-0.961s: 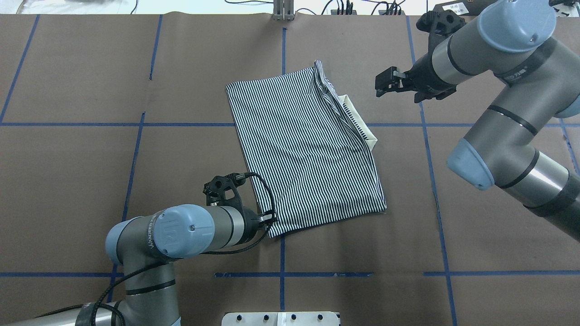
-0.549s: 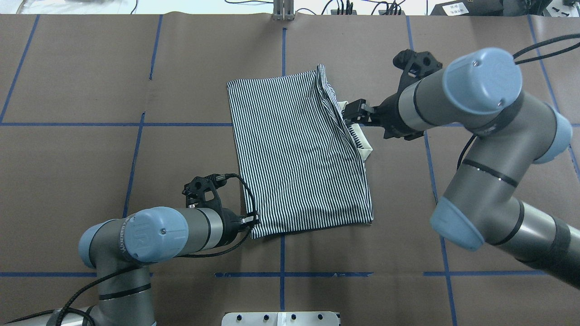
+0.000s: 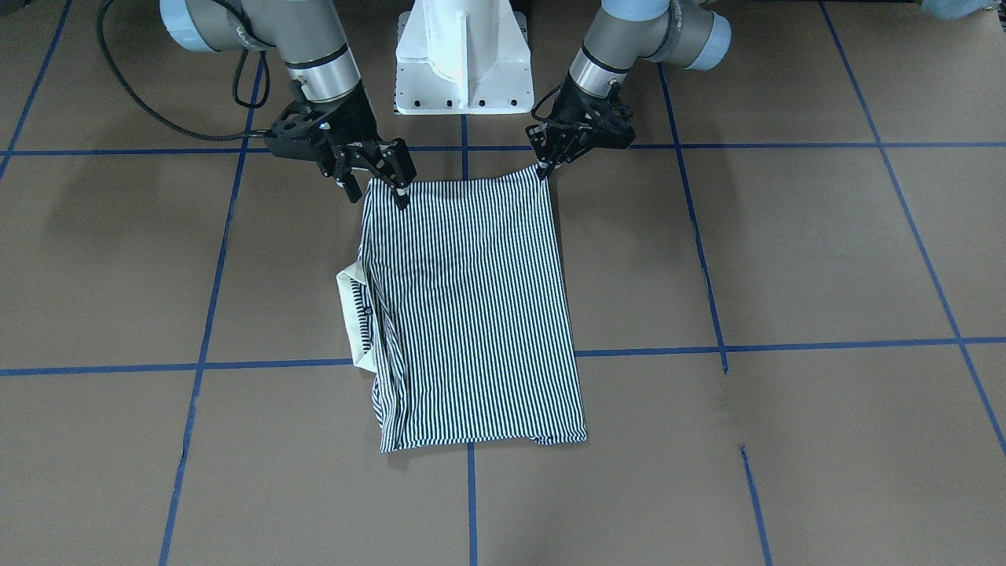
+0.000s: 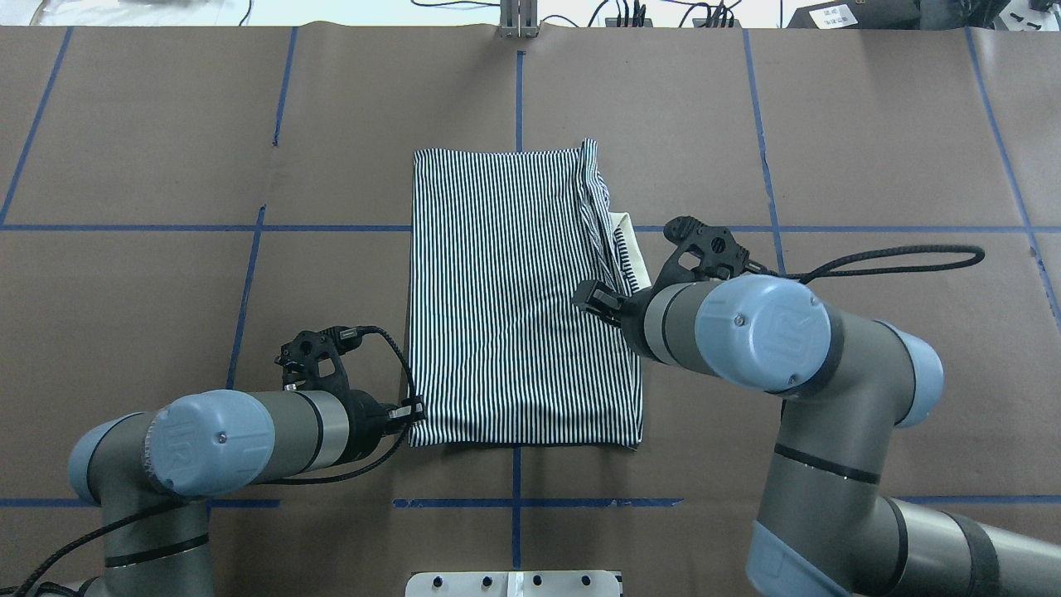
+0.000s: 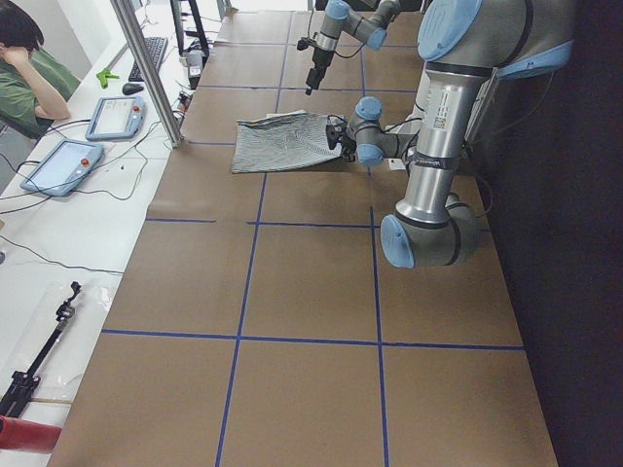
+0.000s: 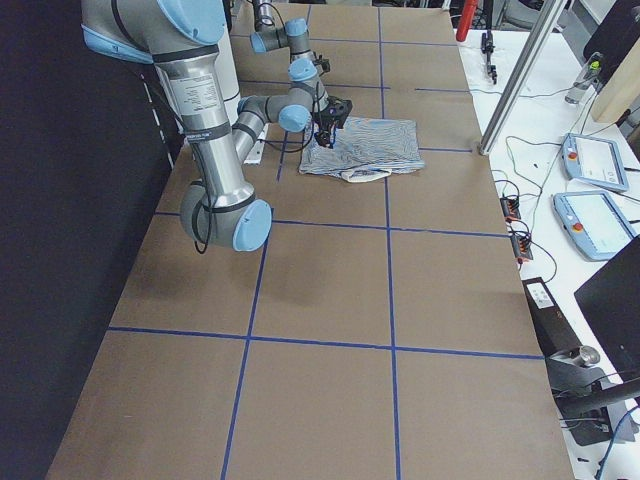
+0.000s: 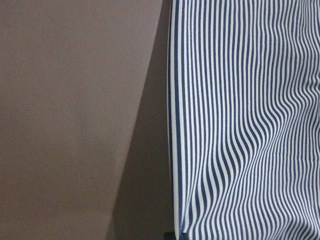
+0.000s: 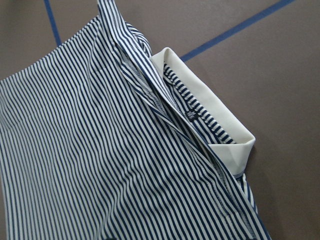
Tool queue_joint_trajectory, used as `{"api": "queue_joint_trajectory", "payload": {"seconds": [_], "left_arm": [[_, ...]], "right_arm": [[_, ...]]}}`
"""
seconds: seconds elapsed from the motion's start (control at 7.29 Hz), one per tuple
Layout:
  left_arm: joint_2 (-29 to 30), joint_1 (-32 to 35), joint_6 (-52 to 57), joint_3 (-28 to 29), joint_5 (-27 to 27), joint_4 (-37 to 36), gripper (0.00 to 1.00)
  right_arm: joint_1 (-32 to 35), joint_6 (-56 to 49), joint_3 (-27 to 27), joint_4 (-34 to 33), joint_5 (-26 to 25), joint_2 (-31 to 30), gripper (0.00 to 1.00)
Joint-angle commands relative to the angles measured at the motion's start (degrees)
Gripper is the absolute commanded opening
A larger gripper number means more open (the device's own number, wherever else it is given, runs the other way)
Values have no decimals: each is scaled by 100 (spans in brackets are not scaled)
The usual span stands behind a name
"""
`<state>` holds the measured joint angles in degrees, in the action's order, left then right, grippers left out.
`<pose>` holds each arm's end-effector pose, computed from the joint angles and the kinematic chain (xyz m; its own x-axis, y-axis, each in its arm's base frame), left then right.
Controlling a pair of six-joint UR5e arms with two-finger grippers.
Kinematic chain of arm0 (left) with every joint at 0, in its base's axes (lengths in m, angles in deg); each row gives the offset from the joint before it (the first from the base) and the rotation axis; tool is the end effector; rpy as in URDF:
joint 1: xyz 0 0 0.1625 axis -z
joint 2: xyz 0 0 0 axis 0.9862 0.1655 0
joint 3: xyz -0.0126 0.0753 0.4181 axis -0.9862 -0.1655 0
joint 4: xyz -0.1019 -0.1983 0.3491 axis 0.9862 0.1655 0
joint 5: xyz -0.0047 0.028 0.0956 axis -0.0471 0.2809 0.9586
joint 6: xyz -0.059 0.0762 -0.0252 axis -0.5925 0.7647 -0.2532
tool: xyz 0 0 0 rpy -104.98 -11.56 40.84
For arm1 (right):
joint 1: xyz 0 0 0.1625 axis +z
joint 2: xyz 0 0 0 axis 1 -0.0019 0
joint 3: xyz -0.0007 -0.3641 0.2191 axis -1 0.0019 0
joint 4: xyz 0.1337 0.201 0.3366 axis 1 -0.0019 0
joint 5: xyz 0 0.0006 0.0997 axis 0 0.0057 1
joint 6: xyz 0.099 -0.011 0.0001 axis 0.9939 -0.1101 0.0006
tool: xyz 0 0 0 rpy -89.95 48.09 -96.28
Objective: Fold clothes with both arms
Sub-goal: 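Move the right gripper to the shirt's near edge while the left gripper holds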
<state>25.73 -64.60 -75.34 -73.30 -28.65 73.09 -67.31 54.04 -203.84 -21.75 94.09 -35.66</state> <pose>0.5042 -0.2794 0.2914 0.3741 -0.1977 -0.9061 0.2859 0.9540 -0.0901 -0.4758 -0.3463 0.2373 0.4139 0.4055 0.8150 -0.5134 0.8433 -0.1589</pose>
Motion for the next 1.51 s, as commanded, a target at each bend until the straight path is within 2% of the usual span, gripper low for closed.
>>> {"api": "queue_joint_trajectory", "payload": {"seconds": [0.0, 0.14, 0.55, 0.82, 1.37], "left_arm": [[-61, -48, -6, -61, 0, 0, 0], [-61, -66, -6, -61, 0, 0, 0], [-44, -84, -6, -52, 0, 0, 0], [-26, -84, -15, -61, 0, 9, 0], [0, -93, -50, -79, 0, 18, 0]], "right_arm": [[-332, 370, 19, -674, -298, -9, 86], [-507, 572, 37, -851, -315, -18, 83], [-1009, 574, 221, -1054, -544, 8, 83], [-1063, 574, 528, -1037, -727, 78, 78], [-1089, 565, 608, -1011, -851, 79, 72]]}}
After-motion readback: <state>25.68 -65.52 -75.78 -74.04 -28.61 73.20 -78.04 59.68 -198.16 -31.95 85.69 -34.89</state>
